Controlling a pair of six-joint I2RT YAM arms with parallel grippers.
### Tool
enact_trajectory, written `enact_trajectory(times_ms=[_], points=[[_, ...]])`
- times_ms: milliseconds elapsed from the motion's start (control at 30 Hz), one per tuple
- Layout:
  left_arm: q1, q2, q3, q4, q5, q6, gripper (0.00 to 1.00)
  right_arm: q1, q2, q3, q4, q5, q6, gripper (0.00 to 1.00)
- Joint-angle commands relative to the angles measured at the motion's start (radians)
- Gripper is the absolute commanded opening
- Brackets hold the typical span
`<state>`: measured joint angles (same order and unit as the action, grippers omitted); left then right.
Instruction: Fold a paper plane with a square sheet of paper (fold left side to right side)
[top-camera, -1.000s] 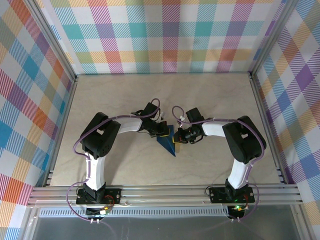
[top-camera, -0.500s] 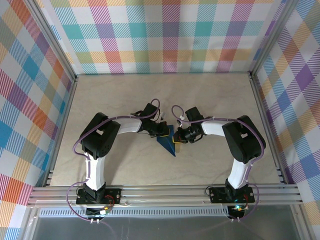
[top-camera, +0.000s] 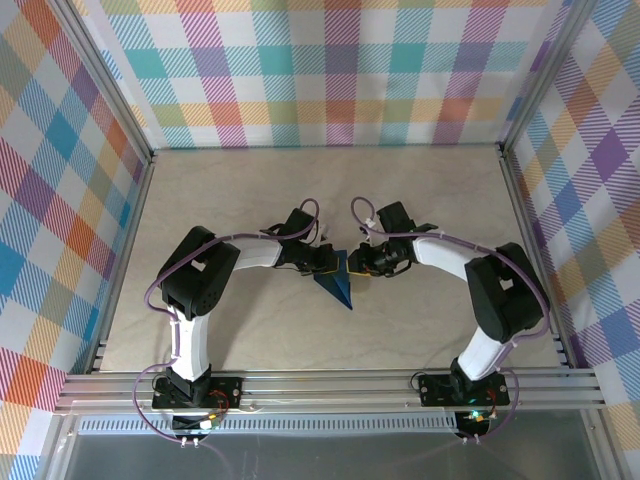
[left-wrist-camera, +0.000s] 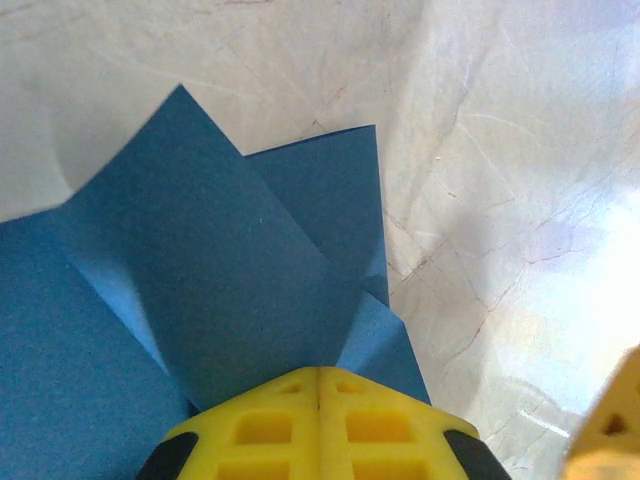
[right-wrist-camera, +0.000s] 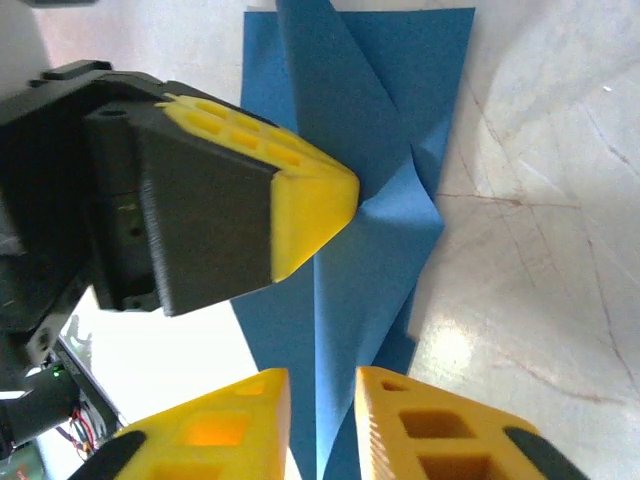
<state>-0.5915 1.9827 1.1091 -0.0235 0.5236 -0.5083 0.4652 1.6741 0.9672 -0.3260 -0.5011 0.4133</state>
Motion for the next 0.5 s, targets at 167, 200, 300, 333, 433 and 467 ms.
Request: enact_trajectory(times_ms=[167, 200, 300, 333, 433, 467], points=[[0.002, 0.019, -0.04, -0.11, -0.075, -0.001, 0.0, 0.055, -0.028, -0.042, 0.014, -0.194, 0.06, 0.01], [0.001, 0.019, -0.039, -0.11, -0.074, -0.001, 0.0, 0.065, -0.019, -0.056, 0.04, -0.217, 0.077, 0.0], [0.002, 0.021, -0.035, -0.113, -0.073, -0.001, 0.0, 0.094, 0.012, -0.066, 0.069, -0.226, 0.095, 0.0], [0.001, 0.022, -0.035, -0.113, -0.073, 0.0, 0.0, 0.101, 0.023, -0.067, 0.073, -0.226, 0.097, 0.0], [0.002, 0.025, -0.034, -0.115, -0.074, 0.001, 0.0, 0.11, 0.046, -0.072, 0.075, -0.212, 0.098, 0.0], [0.001, 0.025, -0.033, -0.115, -0.074, 0.001, 0.0, 0.11, 0.052, -0.077, 0.074, -0.2, 0.096, 0.0]])
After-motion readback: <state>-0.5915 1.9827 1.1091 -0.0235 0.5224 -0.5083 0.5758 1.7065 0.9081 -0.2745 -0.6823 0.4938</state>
